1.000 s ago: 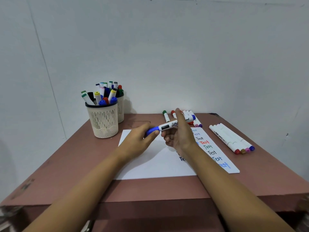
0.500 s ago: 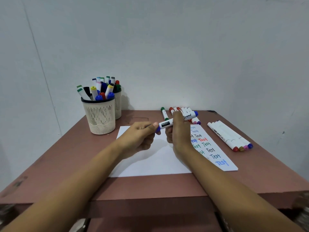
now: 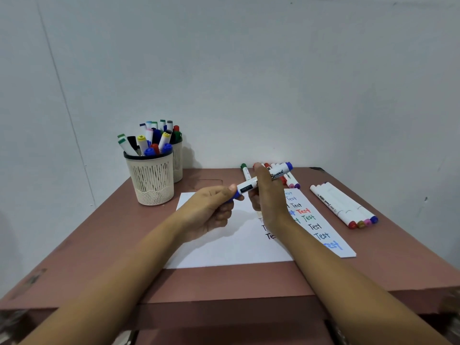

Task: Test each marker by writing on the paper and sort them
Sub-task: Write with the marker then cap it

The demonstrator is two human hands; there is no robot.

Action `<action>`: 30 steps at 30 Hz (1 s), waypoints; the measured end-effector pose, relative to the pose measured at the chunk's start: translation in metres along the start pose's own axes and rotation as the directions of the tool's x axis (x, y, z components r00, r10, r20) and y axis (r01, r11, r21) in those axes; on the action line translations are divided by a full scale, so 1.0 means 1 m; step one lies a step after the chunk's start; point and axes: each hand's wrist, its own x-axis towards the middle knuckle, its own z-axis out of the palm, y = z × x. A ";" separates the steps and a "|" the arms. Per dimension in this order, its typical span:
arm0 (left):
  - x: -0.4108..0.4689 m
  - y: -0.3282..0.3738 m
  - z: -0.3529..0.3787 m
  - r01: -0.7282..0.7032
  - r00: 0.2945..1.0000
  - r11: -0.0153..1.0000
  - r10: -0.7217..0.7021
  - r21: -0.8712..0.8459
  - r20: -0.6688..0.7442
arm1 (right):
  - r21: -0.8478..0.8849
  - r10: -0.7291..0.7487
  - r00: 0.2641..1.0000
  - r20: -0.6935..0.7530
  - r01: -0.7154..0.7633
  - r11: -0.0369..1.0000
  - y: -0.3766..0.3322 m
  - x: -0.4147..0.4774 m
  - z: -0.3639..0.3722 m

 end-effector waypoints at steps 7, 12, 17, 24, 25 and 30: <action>0.001 0.005 -0.010 -0.118 0.969 0.979 0.076 -0.168 -0.237 | 0.069 0.244 0.966 0.085 -0.250 0.966 0.000 0.005 -0.006; 0.002 0.010 -0.028 -0.270 0.880 0.957 0.198 -0.111 -0.432 | 0.084 0.204 0.973 -0.105 -0.195 0.977 0.004 0.015 -0.013; 0.003 0.006 -0.043 -0.320 0.724 0.913 0.408 0.252 -0.556 | -0.737 -0.186 0.982 -0.028 0.105 0.668 0.027 0.013 -0.019; 0.000 0.008 -0.045 -0.214 0.622 0.768 0.584 0.603 -0.522 | -0.960 0.176 0.949 0.262 0.237 0.149 0.040 0.010 -0.020; 0.000 0.012 -0.045 -0.201 0.626 0.743 0.599 0.639 -0.500 | -0.960 0.183 0.947 0.265 0.243 0.138 0.039 0.009 -0.020; 0.000 0.052 -0.052 -0.150 0.608 0.656 0.651 0.740 -0.454 | -0.962 0.202 0.943 0.266 0.247 0.112 0.039 0.006 -0.019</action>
